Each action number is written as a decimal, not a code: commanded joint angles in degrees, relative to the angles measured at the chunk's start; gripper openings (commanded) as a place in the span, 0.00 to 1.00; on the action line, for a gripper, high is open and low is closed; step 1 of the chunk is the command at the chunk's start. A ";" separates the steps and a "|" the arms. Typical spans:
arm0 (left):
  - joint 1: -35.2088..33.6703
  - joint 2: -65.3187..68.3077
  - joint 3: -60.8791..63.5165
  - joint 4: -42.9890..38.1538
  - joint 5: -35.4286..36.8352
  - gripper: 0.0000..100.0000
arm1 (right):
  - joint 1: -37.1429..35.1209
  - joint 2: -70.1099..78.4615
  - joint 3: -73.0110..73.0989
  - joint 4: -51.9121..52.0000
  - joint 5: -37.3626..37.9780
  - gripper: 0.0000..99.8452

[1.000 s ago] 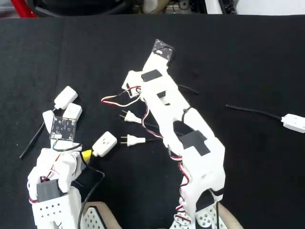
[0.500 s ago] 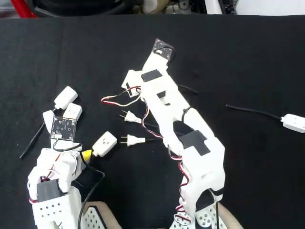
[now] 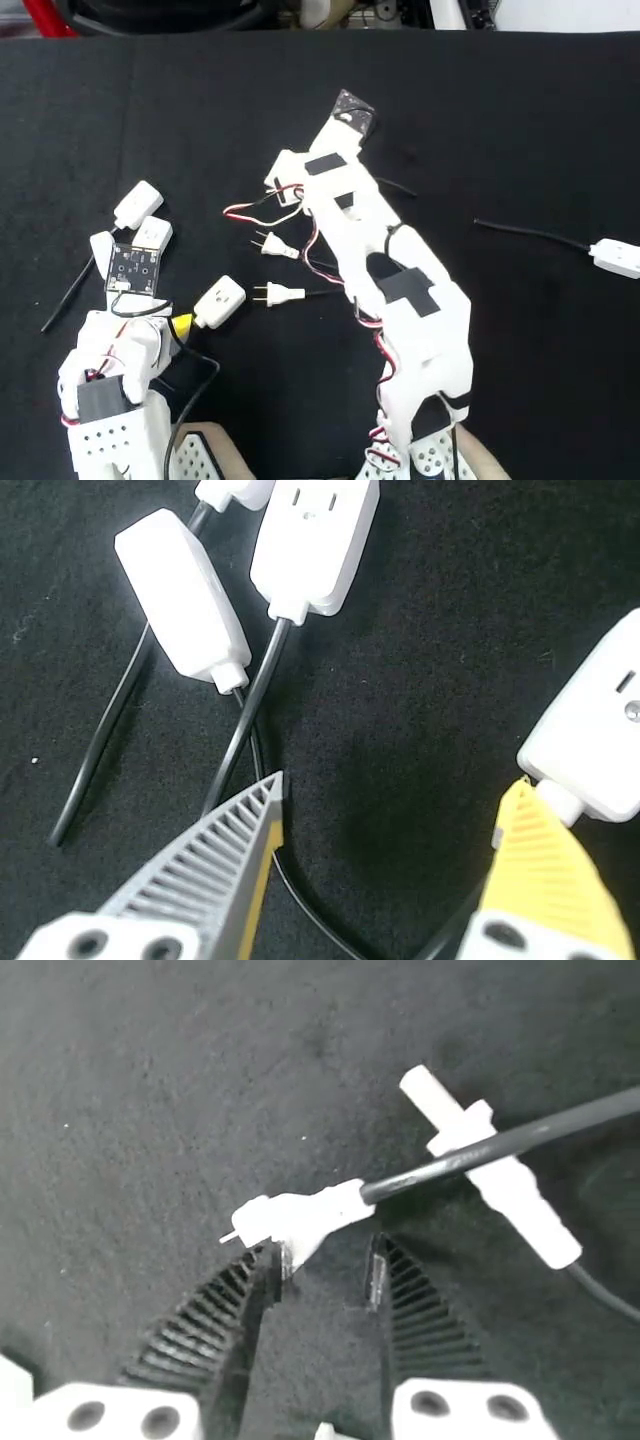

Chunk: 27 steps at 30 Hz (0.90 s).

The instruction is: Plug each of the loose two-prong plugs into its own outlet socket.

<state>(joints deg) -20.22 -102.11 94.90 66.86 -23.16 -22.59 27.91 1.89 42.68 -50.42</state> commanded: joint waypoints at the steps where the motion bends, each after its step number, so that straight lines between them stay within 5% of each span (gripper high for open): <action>1: -0.57 -0.18 -0.31 -1.05 -0.26 0.32 | 0.88 -2.15 -0.40 -1.14 -0.44 0.14; 7: -0.48 -0.18 -0.31 -1.05 -0.26 0.32 | 1.14 -0.84 1.63 -8.35 -0.18 0.15; 27: -0.57 -0.18 -0.31 -0.97 -0.26 0.32 | 3.69 4.00 -1.10 -7.21 -3.52 0.14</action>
<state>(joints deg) -20.22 -102.11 94.90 66.86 -23.16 -20.22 31.78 2.51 34.68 -53.23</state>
